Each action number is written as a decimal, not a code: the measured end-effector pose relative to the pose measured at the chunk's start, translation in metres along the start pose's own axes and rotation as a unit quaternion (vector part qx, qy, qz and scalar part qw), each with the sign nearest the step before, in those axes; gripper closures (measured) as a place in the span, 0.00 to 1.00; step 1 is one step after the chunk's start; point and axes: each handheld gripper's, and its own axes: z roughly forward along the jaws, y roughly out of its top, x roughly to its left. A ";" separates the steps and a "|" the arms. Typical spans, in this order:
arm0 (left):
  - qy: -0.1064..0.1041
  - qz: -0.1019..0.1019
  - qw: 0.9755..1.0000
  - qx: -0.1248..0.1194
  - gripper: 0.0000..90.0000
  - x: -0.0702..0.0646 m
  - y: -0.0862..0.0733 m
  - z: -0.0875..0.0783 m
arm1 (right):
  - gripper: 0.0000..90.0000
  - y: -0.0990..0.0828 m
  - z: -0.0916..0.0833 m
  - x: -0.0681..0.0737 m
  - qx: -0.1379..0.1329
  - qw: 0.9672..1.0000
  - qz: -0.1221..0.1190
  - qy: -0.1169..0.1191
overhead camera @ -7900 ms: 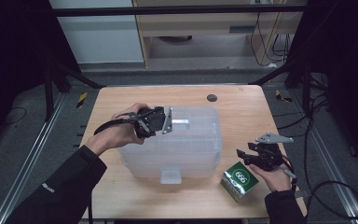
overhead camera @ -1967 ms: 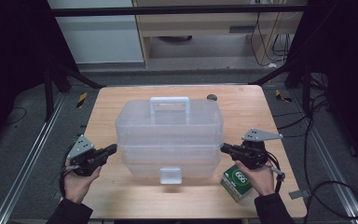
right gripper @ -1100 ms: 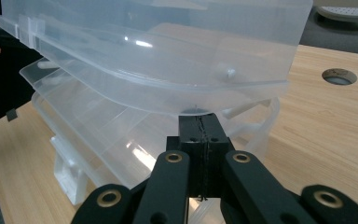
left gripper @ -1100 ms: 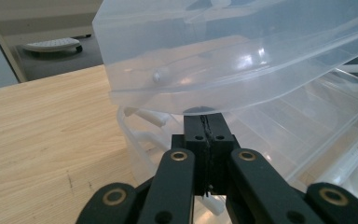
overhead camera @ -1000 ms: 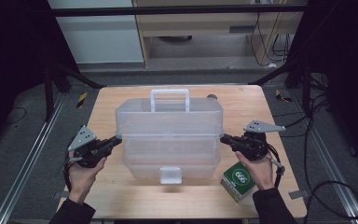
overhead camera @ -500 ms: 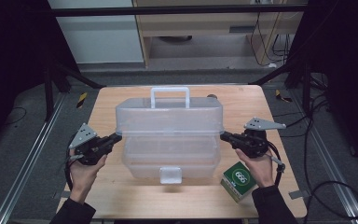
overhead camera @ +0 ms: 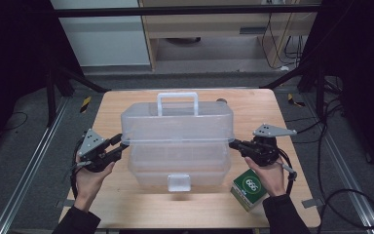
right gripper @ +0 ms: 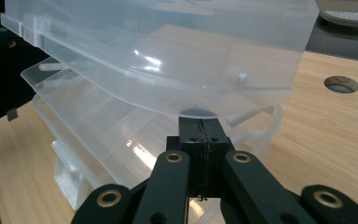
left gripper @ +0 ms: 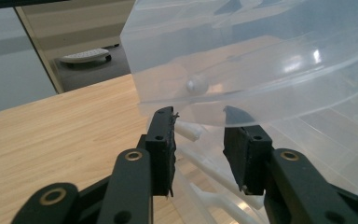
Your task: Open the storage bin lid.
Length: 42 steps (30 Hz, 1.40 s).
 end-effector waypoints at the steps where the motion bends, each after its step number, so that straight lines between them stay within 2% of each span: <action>1: 0.001 0.001 1.000 -0.001 0.69 0.000 0.000 0.000 | 1.00 0.000 0.000 0.000 0.000 1.000 0.000 0.001; 11: -0.002 0.011 1.000 -0.008 0.68 0.000 0.003 0.005 | 1.00 0.001 0.000 0.001 0.002 1.000 -0.001 0.002; 22: 0.011 0.014 1.000 -0.005 0.72 -0.001 0.006 0.004 | 0.97 0.000 0.001 0.002 0.006 1.000 -0.003 0.004; 25: 0.011 0.011 1.000 -0.003 0.72 -0.001 0.006 0.004 | 0.95 -0.001 0.001 0.001 0.012 1.000 -0.006 -0.006; 30: 0.012 0.008 1.000 -0.003 0.72 -0.002 0.006 0.004 | 0.87 -0.007 0.003 -0.002 0.045 0.998 -0.014 -0.038; 34: 0.012 0.008 1.000 -0.002 0.72 -0.002 0.006 0.003 | 0.83 -0.014 0.010 -0.004 0.072 0.996 -0.007 -0.048; 42: 0.011 0.006 1.000 -0.002 0.72 -0.001 0.006 0.004 | 0.81 -0.024 0.020 -0.007 0.100 0.994 0.009 -0.049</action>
